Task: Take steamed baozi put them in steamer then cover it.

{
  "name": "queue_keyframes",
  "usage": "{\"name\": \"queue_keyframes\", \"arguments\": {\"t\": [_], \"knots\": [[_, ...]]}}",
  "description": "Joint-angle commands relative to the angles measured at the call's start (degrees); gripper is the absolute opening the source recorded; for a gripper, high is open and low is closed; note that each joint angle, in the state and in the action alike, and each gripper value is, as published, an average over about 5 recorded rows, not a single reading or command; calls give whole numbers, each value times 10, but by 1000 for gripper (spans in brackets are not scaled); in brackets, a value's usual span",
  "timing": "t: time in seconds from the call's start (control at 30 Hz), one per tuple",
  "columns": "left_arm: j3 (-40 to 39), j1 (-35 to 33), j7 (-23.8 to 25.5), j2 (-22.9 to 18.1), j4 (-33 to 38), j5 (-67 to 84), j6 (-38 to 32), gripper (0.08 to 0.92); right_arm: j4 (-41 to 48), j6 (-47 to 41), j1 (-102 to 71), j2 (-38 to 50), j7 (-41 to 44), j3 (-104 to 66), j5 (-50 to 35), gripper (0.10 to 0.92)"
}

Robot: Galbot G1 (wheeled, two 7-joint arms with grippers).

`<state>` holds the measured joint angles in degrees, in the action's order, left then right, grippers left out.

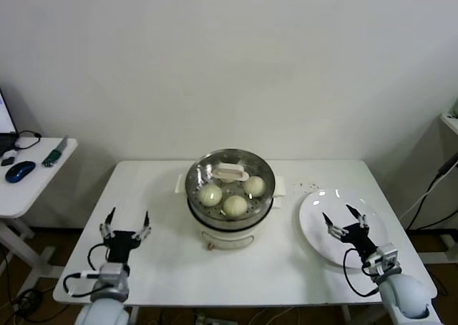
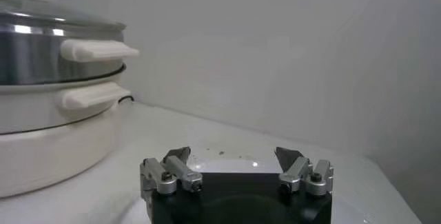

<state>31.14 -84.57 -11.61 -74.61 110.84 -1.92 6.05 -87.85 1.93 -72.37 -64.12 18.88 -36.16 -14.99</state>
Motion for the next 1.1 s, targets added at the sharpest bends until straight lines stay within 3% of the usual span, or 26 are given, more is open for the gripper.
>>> {"name": "queue_keyframes", "arguments": {"t": [0.03, 1.1], "knots": [[41, -28, -8, -13, -46, 98, -165, 823, -24, 4, -8, -2, -7, -1, -24, 823], [37, -30, 28, -9, -33, 75, -130, 823, -23, 18, -12, -8, -6, 2, -13, 823]]}}
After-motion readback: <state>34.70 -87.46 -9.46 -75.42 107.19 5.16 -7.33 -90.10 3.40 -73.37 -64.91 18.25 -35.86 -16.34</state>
